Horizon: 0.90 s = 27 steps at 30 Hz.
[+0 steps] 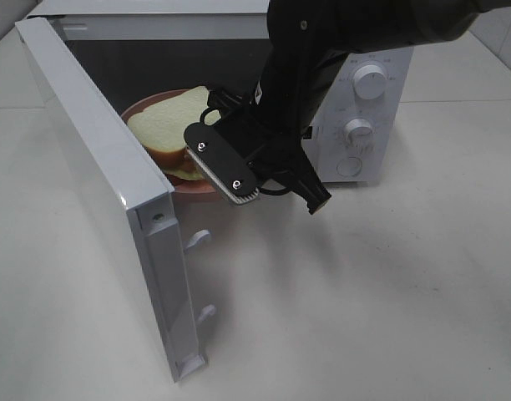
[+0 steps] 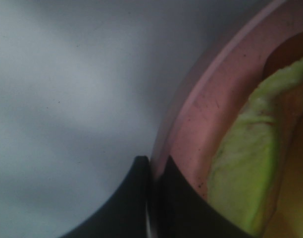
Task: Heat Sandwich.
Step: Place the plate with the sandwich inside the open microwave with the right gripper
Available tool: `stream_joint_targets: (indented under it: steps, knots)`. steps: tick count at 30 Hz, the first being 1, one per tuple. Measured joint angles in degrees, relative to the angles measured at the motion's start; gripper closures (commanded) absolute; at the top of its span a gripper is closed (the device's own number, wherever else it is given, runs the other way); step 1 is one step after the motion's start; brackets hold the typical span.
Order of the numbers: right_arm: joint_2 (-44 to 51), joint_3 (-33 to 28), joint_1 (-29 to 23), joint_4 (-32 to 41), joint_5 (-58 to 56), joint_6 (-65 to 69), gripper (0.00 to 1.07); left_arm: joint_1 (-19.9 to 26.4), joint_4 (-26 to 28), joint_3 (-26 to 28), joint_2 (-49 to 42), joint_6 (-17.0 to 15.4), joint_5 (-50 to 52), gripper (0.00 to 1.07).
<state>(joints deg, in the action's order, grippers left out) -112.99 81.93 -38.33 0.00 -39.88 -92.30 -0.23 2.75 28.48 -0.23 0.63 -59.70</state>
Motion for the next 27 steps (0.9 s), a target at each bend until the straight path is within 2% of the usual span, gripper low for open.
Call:
stream_joint_targets:
  steps: [27]
  knots:
    - [-9.3,14.8,0.1,-4.0,-6.4,8.8,1.05,0.0,0.0,0.0,0.0,0.0,0.0,0.05]
